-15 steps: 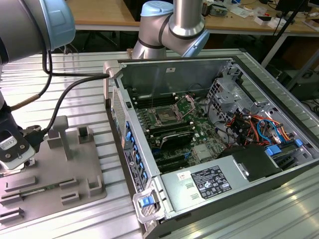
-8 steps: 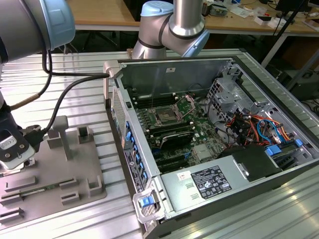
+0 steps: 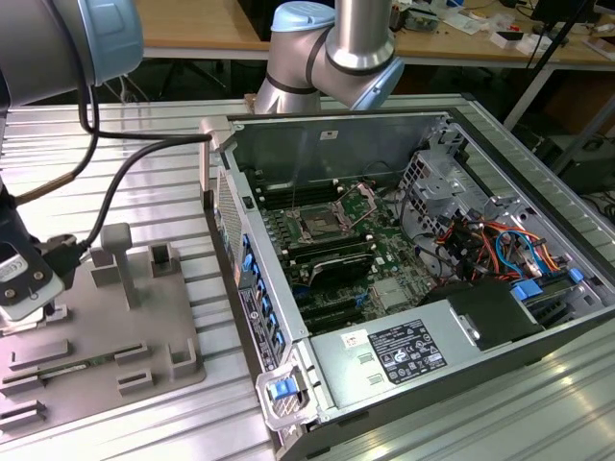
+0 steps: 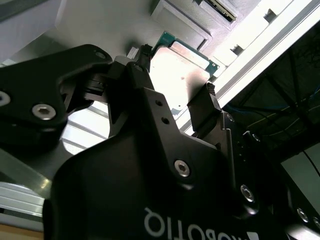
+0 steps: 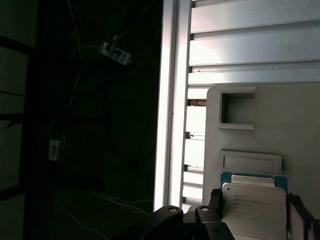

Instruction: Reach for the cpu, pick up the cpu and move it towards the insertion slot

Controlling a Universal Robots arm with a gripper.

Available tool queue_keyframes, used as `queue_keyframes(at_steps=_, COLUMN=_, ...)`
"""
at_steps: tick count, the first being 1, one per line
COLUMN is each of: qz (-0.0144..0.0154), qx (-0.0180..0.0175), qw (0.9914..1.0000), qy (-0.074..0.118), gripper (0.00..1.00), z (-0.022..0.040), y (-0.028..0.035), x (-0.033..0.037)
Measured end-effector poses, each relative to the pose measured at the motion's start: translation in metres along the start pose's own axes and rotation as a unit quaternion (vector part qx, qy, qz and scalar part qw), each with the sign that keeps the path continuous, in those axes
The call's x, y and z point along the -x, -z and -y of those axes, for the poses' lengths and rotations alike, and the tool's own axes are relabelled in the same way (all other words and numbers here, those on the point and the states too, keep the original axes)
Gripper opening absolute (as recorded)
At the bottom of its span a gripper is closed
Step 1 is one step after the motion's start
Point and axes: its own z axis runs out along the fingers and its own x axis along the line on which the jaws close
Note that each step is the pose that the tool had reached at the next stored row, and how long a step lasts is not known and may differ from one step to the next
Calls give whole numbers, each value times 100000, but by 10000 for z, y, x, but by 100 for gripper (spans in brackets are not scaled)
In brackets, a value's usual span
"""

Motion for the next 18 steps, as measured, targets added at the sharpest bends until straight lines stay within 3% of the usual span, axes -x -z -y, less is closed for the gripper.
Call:
queue_keyframes(at_steps=12, qz=-1, qx=-1, qw=100000, qy=-1, gripper=55, z=-1, y=102, x=-4)
queue_keyframes(at_steps=18, qz=-8, qx=3, qw=100000, qy=2, gripper=55, z=-1, y=106, x=-4)
